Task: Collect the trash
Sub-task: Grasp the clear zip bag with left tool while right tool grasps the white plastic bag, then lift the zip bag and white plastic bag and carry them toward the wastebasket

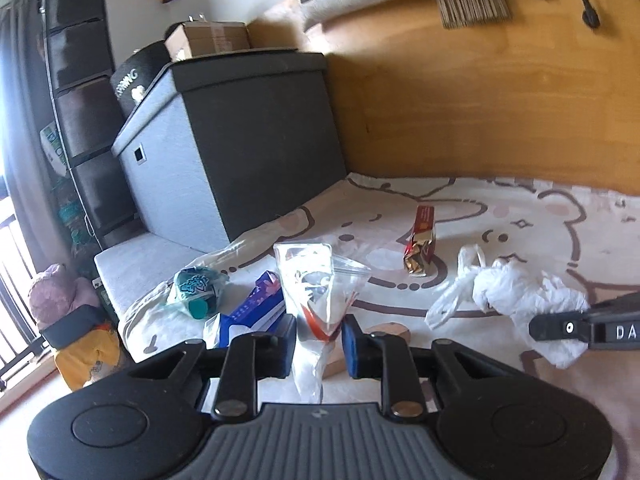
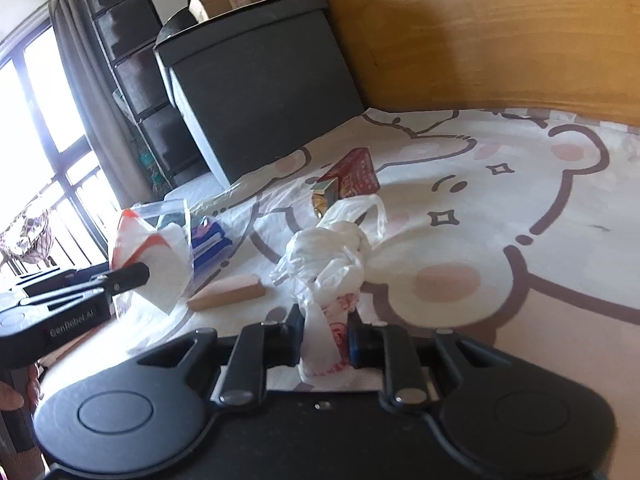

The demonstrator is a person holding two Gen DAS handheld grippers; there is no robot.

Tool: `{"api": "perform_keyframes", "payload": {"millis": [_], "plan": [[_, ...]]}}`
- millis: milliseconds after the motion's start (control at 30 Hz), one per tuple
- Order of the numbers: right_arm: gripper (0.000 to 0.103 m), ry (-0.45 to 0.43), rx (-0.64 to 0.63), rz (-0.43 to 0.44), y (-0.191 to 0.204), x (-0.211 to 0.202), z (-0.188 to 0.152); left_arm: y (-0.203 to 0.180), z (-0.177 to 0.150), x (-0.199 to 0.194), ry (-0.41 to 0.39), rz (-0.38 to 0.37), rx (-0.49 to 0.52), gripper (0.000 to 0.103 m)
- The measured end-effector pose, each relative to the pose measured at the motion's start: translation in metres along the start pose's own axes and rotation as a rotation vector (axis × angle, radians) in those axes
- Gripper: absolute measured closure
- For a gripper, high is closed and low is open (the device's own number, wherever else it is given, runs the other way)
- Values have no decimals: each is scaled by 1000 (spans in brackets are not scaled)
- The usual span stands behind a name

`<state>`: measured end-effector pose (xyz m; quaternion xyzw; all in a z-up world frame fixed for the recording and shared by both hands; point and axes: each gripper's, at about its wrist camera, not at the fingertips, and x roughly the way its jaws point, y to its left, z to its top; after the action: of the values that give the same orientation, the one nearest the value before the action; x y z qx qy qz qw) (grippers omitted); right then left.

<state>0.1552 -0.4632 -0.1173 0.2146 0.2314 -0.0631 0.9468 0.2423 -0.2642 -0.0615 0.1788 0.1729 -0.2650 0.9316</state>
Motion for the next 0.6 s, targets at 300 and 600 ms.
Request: {"api": "perform_keyframes", "payload": {"millis": [300, 600], "plan": [[83, 4, -75, -22, 21, -45, -6, 5, -11, -54, 0, -68, -163, 78], [83, 53, -99, -21, 36, -69, -26, 14, -47, -101, 50, -261, -406, 78]]}}
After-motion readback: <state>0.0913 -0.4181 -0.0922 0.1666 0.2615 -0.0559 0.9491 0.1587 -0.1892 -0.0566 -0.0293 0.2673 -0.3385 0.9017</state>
